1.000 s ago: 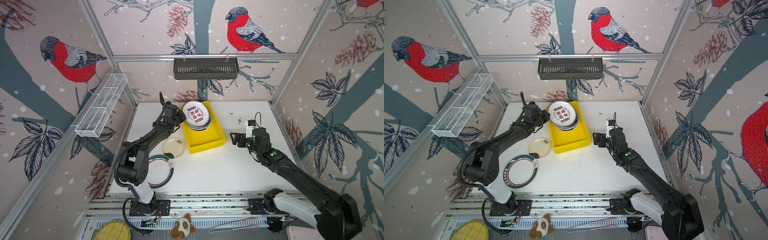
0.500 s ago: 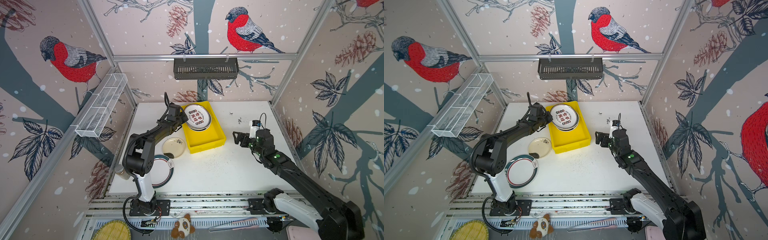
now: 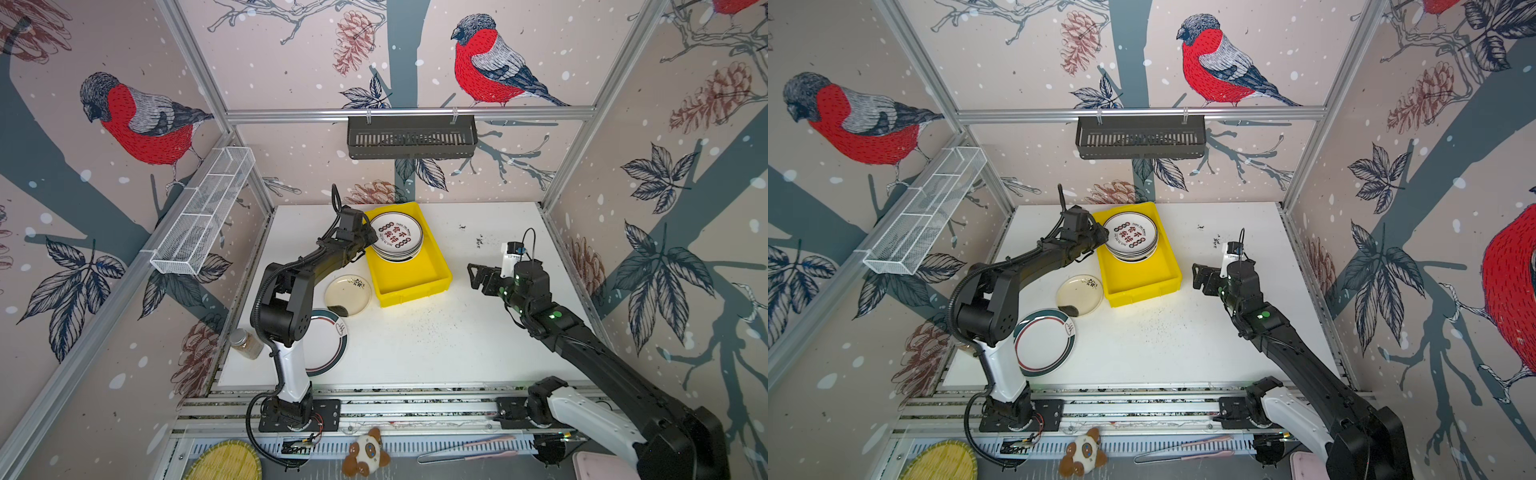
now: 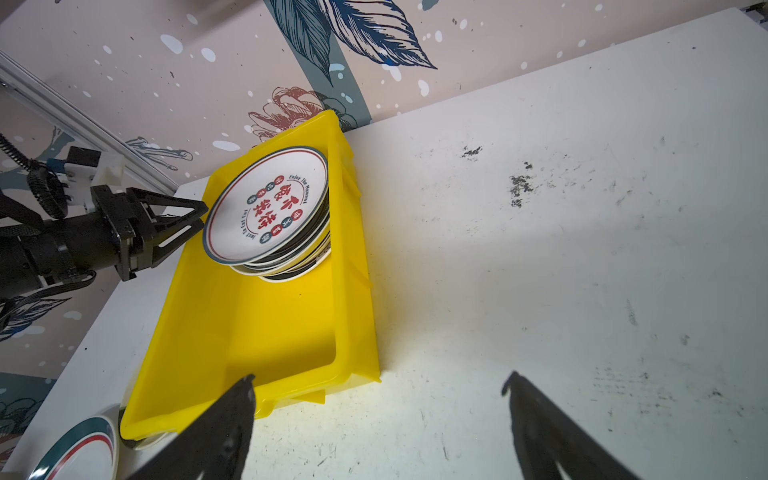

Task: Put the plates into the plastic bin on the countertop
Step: 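Release the plate onto the stack and withdraw the left gripper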

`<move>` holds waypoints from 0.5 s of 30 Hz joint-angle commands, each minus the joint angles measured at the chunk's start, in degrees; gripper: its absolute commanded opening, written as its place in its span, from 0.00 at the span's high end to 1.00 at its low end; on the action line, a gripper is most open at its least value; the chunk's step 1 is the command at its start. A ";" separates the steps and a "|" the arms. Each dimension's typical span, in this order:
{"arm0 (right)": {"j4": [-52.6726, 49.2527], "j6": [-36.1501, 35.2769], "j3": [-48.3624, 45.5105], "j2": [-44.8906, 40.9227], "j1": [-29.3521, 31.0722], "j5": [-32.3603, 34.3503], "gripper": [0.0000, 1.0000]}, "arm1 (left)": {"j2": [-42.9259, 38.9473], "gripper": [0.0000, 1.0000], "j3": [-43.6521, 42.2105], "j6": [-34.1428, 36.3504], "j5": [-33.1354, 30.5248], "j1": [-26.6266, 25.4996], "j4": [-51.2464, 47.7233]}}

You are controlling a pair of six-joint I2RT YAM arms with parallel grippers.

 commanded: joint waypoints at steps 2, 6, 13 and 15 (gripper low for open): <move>1.84 0.53 -0.15 0.27 -0.07 -0.19 0.05 | -2.41 0.54 -0.35 2.45 -0.84 -0.08 2.64; 2.58 0.31 -0.07 1.12 -0.07 -1.88 0.05 | -4.71 0.36 -0.56 3.80 -1.67 -0.58 2.26; 4.60 -2.08 0.76 3.68 0.15 -12.04 0.03 | -10.75 0.04 -3.98 5.05 -3.30 -0.60 1.87; 4.99 -2.24 0.89 4.37 0.75 -13.02 0.03 | -12.71 0.03 -5.39 6.03 -3.64 -0.73 1.13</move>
